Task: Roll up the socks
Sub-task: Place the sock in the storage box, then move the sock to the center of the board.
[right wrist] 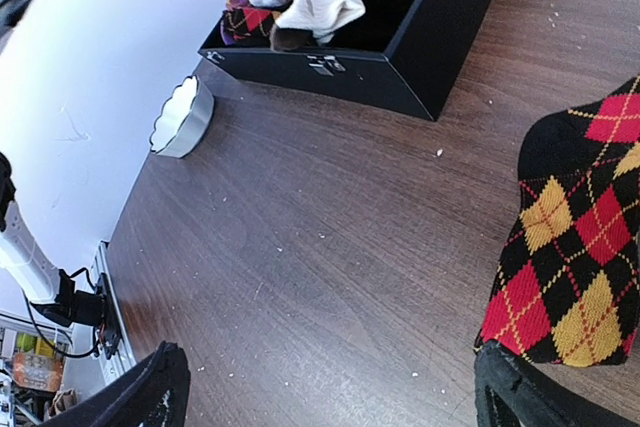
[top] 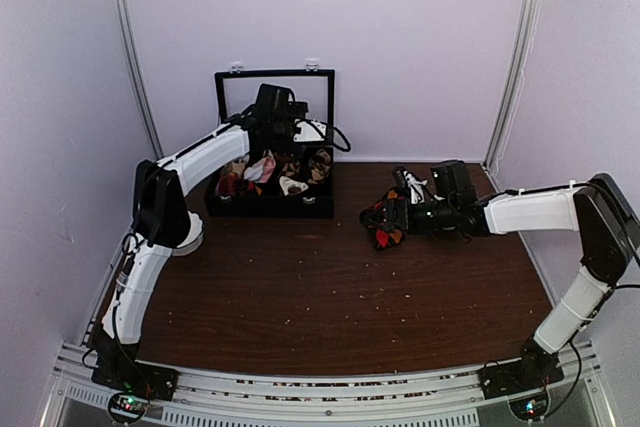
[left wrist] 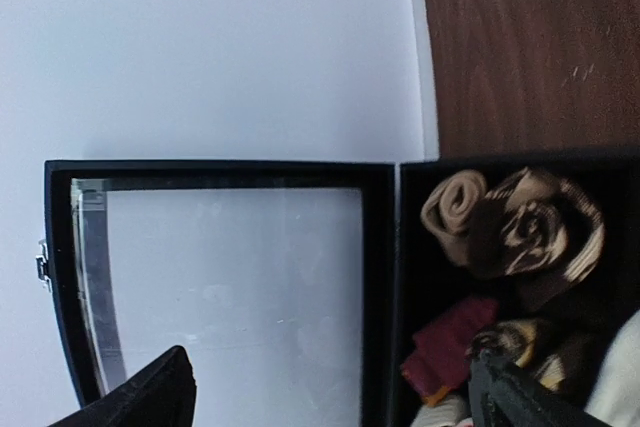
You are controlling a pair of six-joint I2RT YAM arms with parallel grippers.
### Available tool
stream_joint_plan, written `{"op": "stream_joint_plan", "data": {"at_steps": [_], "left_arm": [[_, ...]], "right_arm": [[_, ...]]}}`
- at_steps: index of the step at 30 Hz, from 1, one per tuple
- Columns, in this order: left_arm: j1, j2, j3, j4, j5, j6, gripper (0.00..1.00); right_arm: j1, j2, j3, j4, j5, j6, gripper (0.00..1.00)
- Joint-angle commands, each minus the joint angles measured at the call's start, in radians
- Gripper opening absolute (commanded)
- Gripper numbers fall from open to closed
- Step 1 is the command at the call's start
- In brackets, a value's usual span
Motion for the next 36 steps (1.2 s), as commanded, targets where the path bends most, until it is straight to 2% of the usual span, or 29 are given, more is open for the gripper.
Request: {"op": "stream_joint_plan", "data": {"at_steps": [1, 3, 7, 11, 13, 16, 19, 22, 26, 32, 36], "left_arm": [[-0.017, -0.126, -0.015, -0.173, 0.143, -0.523, 0.98], [-0.018, -0.202, -0.125, -0.193, 0.241, -0.590, 0.98], [-0.030, -0.329, -0.368, -0.155, 0.269, -0.618, 0.98], [-0.027, -0.415, -0.467, -0.249, 0.327, -0.672, 0.98], [-0.022, -0.482, -0.551, -0.245, 0.347, -0.728, 0.98], [0.006, -0.582, -0.643, -0.245, 0.403, -0.798, 0.98], [0.029, -0.620, -0.661, -0.321, 0.416, -0.814, 0.98], [0.034, -0.662, -0.710, -0.380, 0.383, -0.780, 0.98], [0.036, -0.750, -0.845, -0.349, 0.380, -0.757, 0.98], [0.037, -0.820, -0.935, -0.352, 0.411, -0.791, 0.98], [0.038, -0.845, -0.969, -0.360, 0.408, -0.790, 0.98]], "right_arm": [[-0.010, 0.023, 0.017, -0.011, 0.081, -0.014, 1.00], [-0.010, 0.016, 0.049, -0.085, 0.175, -0.052, 1.00], [-0.016, -0.010, 0.102, -0.195, 0.370, -0.079, 1.00], [-0.052, -0.060, 0.009, 0.014, 0.224, -0.031, 1.00], [-0.071, 0.007, 0.074, -0.092, 0.222, -0.048, 1.00], [-0.058, 0.095, 0.213, -0.315, 0.321, -0.106, 1.00], [-0.054, 0.117, 0.189, -0.324, 0.400, -0.089, 1.00], [-0.054, 0.148, 0.179, -0.313, 0.361, -0.081, 1.00], [-0.047, 0.206, 0.188, -0.310, 0.270, -0.064, 0.82], [-0.023, 0.263, 0.241, -0.322, 0.179, -0.035, 0.36], [-0.009, 0.253, 0.261, -0.312, 0.155, 0.001, 0.22]]}}
